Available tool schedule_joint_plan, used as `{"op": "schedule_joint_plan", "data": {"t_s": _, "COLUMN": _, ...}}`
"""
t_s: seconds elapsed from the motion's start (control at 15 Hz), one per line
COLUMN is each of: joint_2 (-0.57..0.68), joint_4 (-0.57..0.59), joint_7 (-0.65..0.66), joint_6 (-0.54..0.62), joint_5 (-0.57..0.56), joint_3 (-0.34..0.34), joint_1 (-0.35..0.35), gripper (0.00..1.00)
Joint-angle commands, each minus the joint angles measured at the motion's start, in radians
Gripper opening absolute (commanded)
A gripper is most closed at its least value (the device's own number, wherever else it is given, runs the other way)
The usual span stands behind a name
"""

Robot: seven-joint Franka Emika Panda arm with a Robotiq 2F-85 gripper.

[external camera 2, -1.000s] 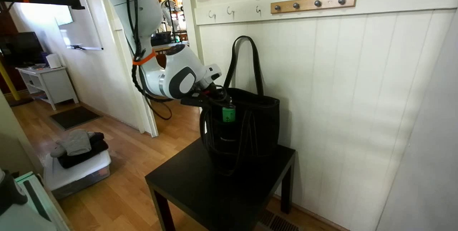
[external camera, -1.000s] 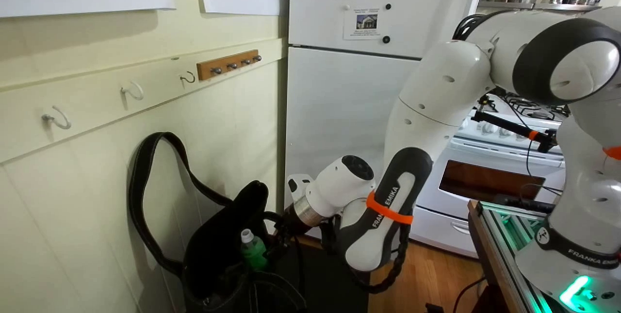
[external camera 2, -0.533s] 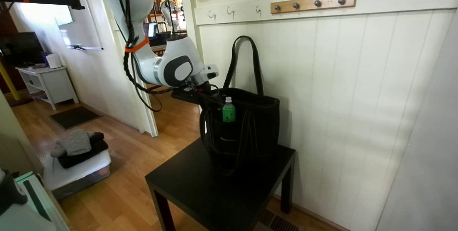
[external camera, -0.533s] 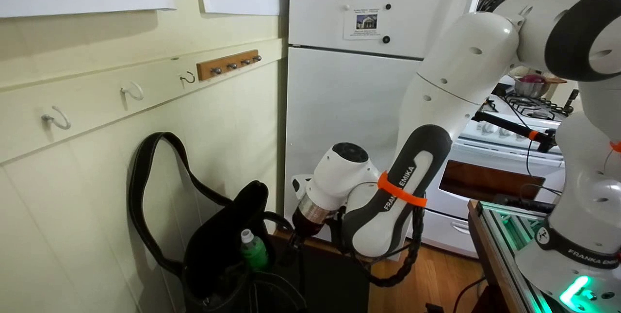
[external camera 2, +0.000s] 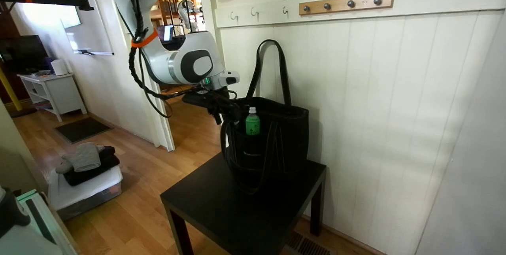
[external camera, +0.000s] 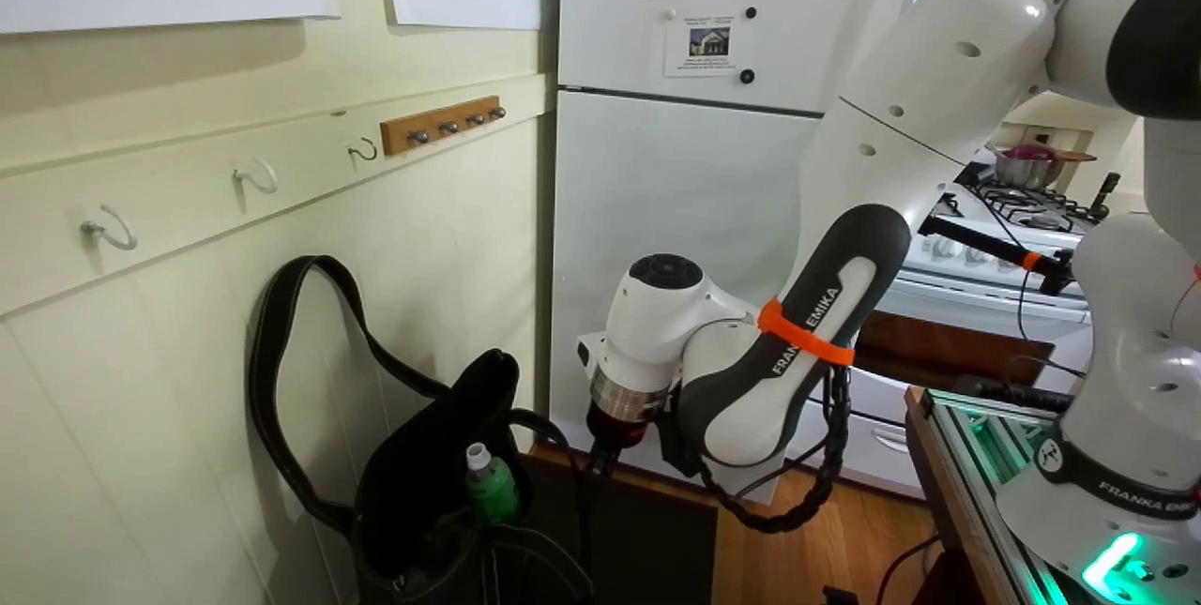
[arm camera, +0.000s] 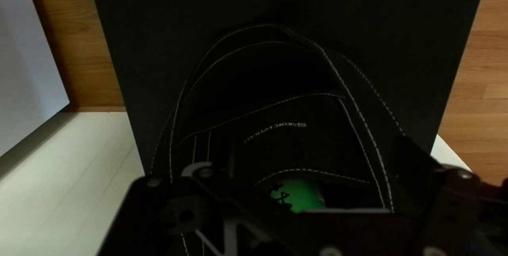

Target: Remove the green bottle from the big pocket to the small pocket in the front of the bag

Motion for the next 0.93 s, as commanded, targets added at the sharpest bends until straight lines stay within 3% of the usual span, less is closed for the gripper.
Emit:
{"op": "schedule_joint_plan", "data": {"t_s": 0.0, "joint_2": -0.070, "joint_4": -0.042, "joint_7": 0.081, "joint_6": -0.087, "joint_5": -0.084, "joint_3": -0.006, "joint_1": 0.011, "gripper": 1.00}}
{"op": "schedule_joint_plan", "data": {"t_s": 0.4, "joint_2": -0.119, "joint_4": -0.049, "joint_7": 0.160, "joint_6": -0.175, "joint_5": -0.161, "joint_3": 0.023, "joint_1": -0.007, "gripper": 1.00}}
{"op": "schedule_joint_plan", "data": {"t_s": 0.87, "joint_2": -0.088, "joint_4": -0.019, "joint_7": 0.142, "joint_6": -0.144, "joint_5": -0.166, "joint_3": 0.051, "joint_1": -0.051, "gripper": 1.00}}
